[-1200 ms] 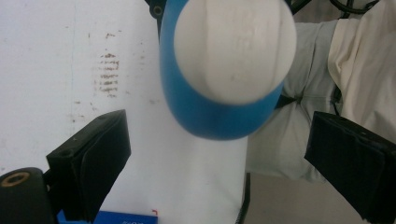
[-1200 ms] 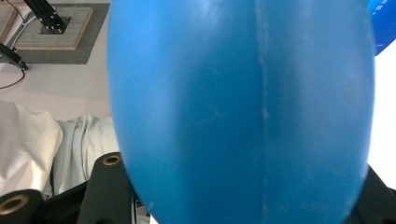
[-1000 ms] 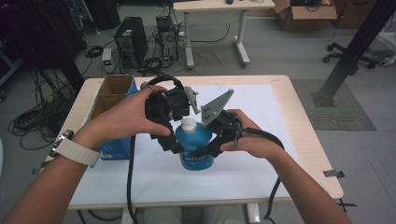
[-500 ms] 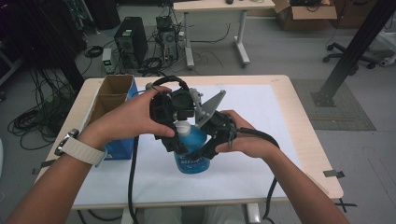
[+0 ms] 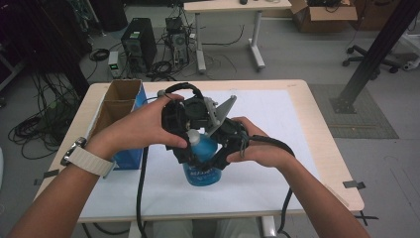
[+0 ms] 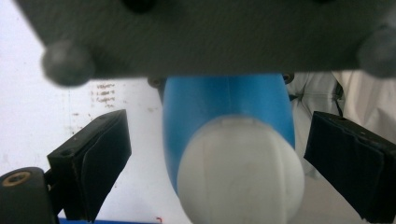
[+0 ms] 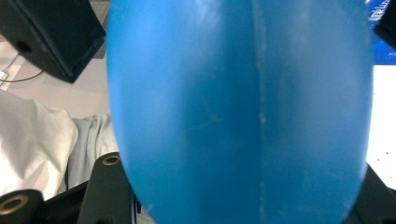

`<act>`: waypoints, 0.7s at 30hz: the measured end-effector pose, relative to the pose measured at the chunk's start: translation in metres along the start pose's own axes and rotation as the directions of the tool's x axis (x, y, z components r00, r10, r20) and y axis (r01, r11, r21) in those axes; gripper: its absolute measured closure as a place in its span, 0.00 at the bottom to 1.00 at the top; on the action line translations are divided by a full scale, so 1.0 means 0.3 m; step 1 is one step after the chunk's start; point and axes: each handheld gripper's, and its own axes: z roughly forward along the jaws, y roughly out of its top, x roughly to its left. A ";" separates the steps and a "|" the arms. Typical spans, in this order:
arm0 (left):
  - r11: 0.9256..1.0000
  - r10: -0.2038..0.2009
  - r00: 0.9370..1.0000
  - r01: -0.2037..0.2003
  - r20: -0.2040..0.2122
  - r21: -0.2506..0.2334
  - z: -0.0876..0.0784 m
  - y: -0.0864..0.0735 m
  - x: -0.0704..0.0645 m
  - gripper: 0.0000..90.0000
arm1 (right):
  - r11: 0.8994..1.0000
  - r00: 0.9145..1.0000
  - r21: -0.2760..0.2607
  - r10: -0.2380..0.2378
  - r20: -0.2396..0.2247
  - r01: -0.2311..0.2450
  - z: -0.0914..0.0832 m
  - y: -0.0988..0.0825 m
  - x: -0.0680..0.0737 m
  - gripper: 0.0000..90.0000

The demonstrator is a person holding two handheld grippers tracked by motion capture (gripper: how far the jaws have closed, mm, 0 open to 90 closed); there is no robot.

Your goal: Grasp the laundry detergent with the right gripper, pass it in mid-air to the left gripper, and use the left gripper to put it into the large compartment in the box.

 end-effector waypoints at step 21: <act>1.000 0.014 1.000 -0.014 0.008 0.005 0.010 -0.004 0.005 0.18 | 1.000 1.000 0.007 0.001 -0.005 -0.001 0.000 0.000 -0.003 0.48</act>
